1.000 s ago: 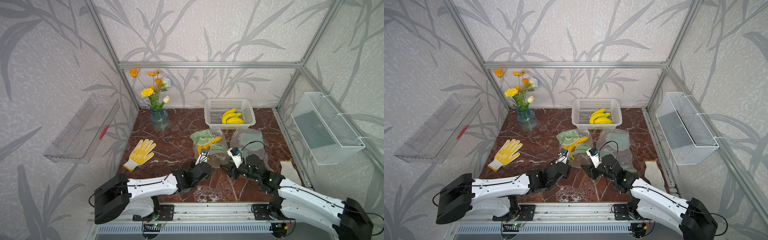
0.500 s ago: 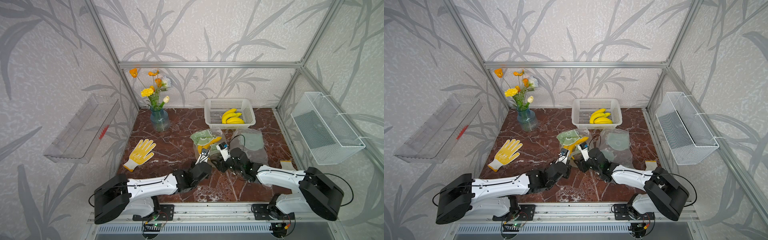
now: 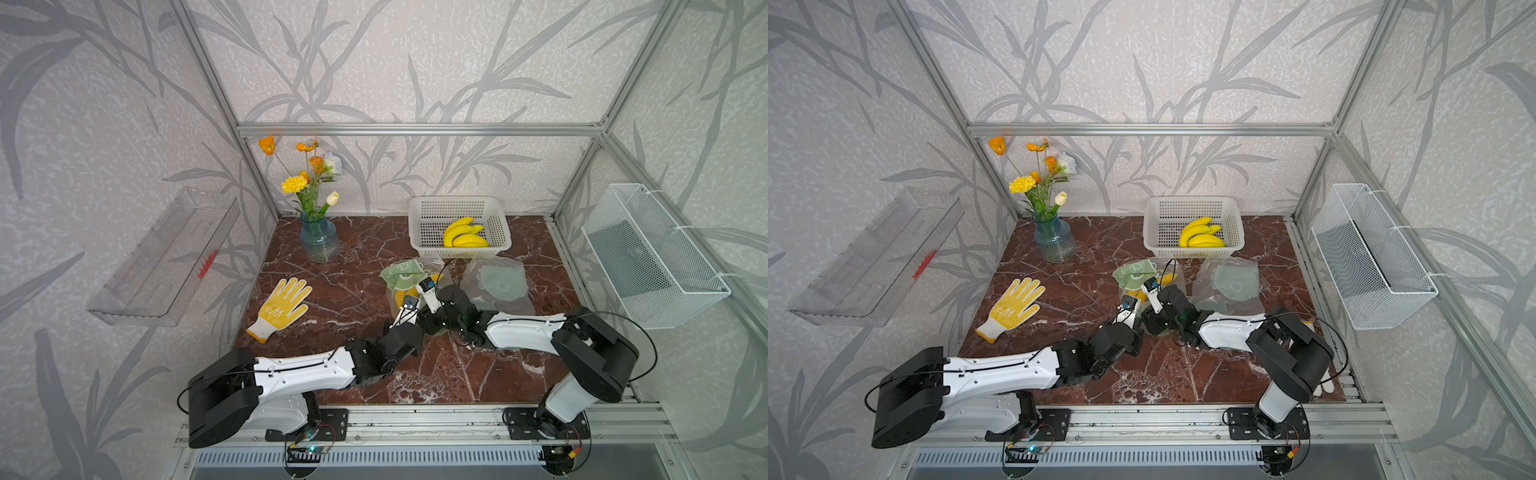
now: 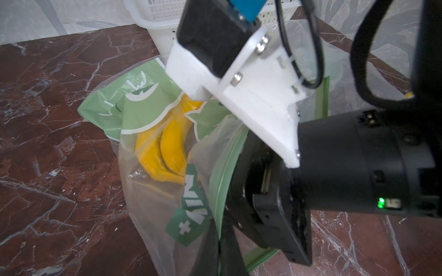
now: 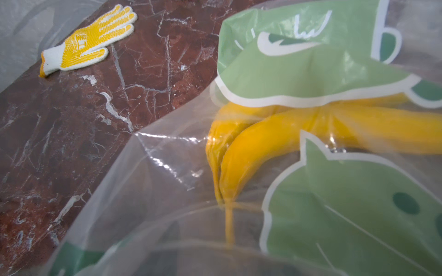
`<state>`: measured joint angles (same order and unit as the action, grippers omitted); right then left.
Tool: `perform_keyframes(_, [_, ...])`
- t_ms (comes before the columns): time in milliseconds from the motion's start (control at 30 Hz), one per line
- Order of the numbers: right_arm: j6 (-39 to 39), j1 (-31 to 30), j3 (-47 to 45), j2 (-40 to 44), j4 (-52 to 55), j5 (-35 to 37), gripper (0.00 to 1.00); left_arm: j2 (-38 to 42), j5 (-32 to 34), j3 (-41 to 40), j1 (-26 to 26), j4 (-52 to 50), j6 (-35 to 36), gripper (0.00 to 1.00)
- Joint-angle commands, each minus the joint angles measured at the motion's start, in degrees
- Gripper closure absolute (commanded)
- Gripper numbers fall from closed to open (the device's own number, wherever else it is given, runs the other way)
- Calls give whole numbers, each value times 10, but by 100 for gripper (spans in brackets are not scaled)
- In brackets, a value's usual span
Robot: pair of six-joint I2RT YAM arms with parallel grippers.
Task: Open the zip-top bag and take out the banana
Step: Pick up the banana from the zipper food storage bag.
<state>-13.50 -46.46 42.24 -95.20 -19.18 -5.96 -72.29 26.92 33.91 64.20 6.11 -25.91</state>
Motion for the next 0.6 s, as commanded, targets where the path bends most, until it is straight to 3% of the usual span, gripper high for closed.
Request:
perform_keyframes(0, [16,-3,15,-16,32,4,50,17,5,-9,-3,9,6,100])
perform_keyframes(567, [37,-3,54,-69,102,4,56,20,8,-16,-3,15,1,100])
